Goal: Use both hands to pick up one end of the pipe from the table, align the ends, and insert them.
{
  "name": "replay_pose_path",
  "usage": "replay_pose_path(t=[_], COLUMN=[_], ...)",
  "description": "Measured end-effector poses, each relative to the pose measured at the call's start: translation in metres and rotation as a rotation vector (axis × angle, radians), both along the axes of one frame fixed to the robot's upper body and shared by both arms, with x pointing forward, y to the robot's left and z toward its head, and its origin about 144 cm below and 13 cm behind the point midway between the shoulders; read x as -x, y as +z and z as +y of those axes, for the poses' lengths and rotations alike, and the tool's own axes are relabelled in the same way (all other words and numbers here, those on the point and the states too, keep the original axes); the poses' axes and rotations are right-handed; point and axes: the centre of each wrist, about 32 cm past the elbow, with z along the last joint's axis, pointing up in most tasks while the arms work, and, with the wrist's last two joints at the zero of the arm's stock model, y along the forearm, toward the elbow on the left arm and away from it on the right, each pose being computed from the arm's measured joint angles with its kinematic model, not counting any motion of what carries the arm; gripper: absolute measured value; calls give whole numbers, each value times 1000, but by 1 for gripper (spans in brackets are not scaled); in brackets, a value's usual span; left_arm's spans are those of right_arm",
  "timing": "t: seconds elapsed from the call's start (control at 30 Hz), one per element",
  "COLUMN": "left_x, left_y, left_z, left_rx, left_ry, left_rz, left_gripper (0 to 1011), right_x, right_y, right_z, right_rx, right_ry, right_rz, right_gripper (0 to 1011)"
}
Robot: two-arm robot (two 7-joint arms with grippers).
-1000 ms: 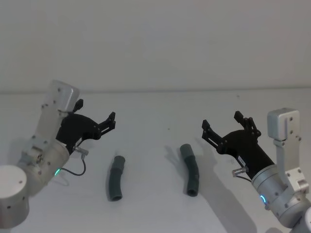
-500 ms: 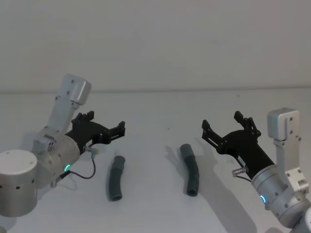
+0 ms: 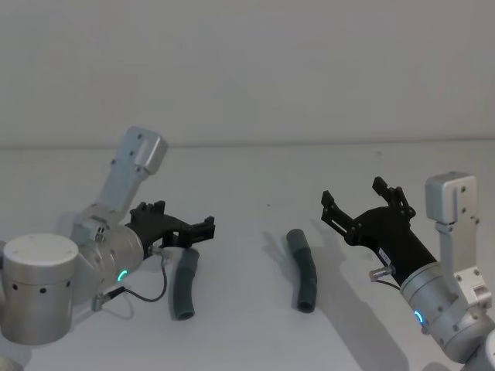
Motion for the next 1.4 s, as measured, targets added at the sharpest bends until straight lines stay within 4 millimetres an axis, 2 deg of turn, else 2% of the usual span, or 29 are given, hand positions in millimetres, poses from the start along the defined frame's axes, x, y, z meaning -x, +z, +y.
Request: replay_pose_path(t=[0.23,0.47,1.4], left_x=[7,13,23], left_y=[12,16,-2], left_z=[-3,-4,-9], left_rx=[-45,-68,-49], left_ry=[-9,-11,-16], left_rz=[28,48,203], left_gripper=[1001,1001,1001], right_x=[0,0,0], right_y=[0,0,0], right_z=[0,0,0], right_rx=[0,0,0], right_ry=[0,0,0], right_rz=[0,0,0], right_gripper=[1002,1002,1002])
